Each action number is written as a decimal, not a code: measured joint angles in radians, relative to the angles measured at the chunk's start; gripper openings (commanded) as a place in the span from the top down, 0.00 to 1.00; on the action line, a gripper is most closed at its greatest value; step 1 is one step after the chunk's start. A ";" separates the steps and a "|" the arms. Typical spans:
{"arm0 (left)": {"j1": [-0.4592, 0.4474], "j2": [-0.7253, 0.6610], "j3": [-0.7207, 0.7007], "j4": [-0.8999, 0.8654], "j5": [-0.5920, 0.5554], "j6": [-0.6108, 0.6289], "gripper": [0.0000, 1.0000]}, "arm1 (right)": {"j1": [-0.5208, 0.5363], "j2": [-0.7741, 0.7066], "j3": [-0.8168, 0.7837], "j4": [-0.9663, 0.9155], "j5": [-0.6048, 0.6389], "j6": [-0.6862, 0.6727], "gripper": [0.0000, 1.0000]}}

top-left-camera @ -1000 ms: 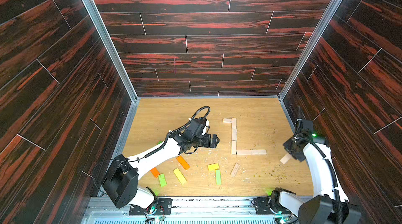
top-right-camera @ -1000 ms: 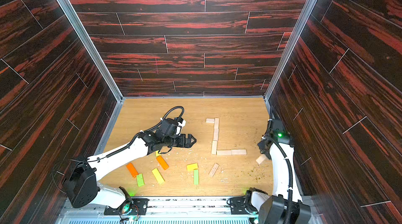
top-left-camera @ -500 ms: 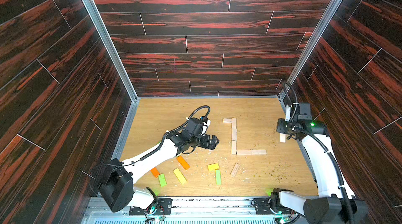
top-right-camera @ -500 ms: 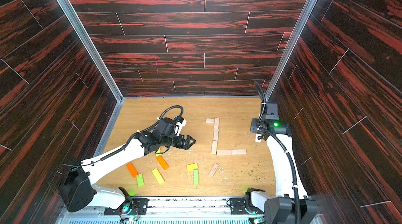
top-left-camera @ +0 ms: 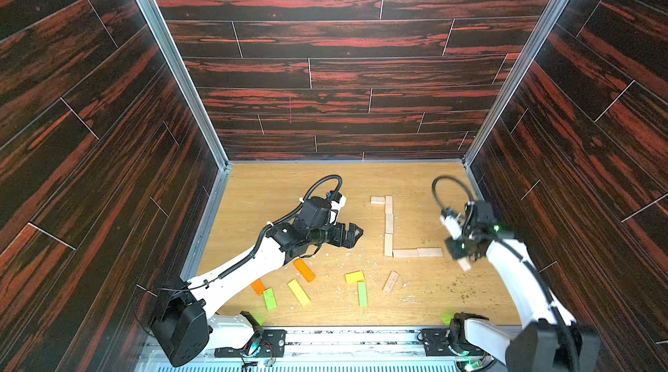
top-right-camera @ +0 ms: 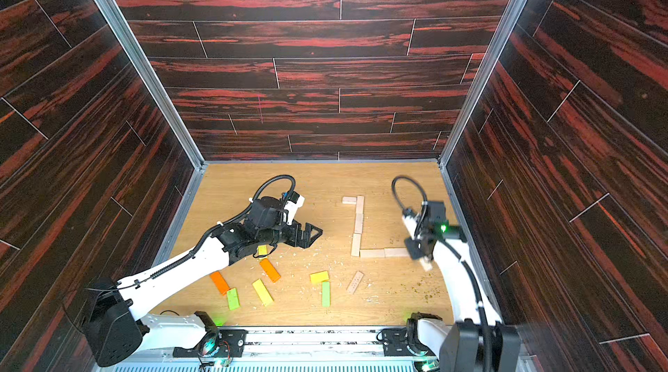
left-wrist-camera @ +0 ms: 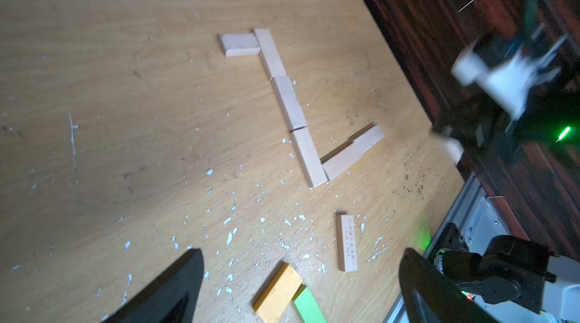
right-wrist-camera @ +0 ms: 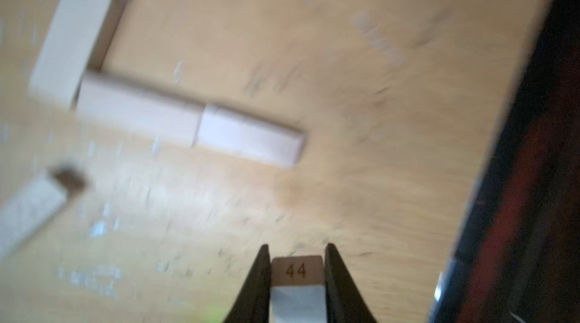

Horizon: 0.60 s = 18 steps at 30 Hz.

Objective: Assemble a giraffe with building blocks
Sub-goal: Place the building block at the center of the board.

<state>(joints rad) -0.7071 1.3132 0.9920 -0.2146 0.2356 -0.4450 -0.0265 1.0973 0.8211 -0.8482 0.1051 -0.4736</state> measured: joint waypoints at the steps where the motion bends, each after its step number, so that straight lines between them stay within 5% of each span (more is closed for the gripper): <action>1: 0.000 -0.005 -0.001 0.003 0.000 0.000 0.00 | 0.003 -0.016 -0.029 0.002 -0.012 -0.016 1.00; 18: -0.001 -0.027 -0.003 0.006 -0.005 0.000 0.00 | 0.020 0.072 -0.182 0.198 -0.006 -0.071 0.98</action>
<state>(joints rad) -0.7078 1.2865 0.9890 -0.2081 0.2302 -0.4446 -0.0063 1.1690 0.6395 -0.6506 0.0994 -0.5446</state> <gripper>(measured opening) 0.998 0.267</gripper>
